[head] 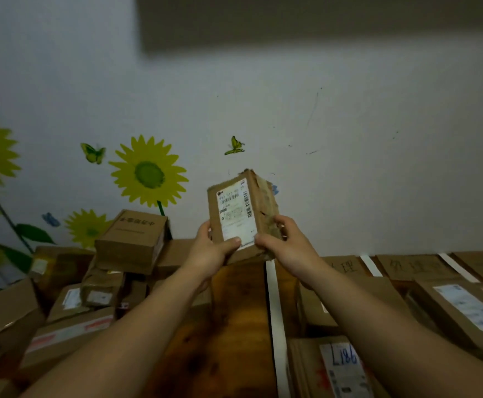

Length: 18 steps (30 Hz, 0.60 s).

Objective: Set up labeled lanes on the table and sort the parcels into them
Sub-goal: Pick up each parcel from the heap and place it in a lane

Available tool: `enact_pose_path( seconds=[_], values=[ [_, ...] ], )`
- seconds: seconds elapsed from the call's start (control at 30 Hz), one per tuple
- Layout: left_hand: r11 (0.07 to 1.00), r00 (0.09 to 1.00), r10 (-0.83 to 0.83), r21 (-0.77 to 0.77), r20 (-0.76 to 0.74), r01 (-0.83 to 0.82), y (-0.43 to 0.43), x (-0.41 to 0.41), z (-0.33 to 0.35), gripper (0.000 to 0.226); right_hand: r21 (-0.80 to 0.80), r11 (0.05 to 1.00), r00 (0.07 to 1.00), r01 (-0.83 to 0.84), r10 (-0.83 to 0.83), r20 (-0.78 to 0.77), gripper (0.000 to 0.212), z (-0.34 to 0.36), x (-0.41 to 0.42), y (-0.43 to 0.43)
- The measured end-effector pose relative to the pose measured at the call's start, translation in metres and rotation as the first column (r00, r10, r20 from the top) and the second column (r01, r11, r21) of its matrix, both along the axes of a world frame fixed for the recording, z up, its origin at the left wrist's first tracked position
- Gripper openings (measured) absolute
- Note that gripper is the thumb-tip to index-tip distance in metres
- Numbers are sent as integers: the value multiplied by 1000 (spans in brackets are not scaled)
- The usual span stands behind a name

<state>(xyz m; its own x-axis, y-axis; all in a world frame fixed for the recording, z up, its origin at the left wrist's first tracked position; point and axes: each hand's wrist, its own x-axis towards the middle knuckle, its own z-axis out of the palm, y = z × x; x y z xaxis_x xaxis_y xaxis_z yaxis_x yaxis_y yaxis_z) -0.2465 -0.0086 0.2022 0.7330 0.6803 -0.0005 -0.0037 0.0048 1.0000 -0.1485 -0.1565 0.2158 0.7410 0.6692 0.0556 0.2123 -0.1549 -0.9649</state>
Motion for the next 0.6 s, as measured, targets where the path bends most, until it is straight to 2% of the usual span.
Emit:
enact_pose_path(
  seconds=[0.1,0.2,0.3,0.47,0.6],
  values=[
    [994,993,-14,111,118,1,-15,-24,17,50,86,996,994,-13,22,-103,66,15,-18,-23],
    [986,970,-165,58,176,157,-28,-57,32,51,243,970,977,-22,72,-199,49,25,-43,-49],
    [955,936,-292,-2,198,298,-39,-91,41,60,297,954,973,-48,112,-203,47,29,-73,-69],
    [956,925,-284,6,252,292,-75,-125,34,63,282,959,983,-16,66,-171,49,25,-115,-94],
    [963,954,-269,4,132,270,-113,-125,24,50,136,990,999,42,-40,-17,43,19,-133,-124]
  ],
)
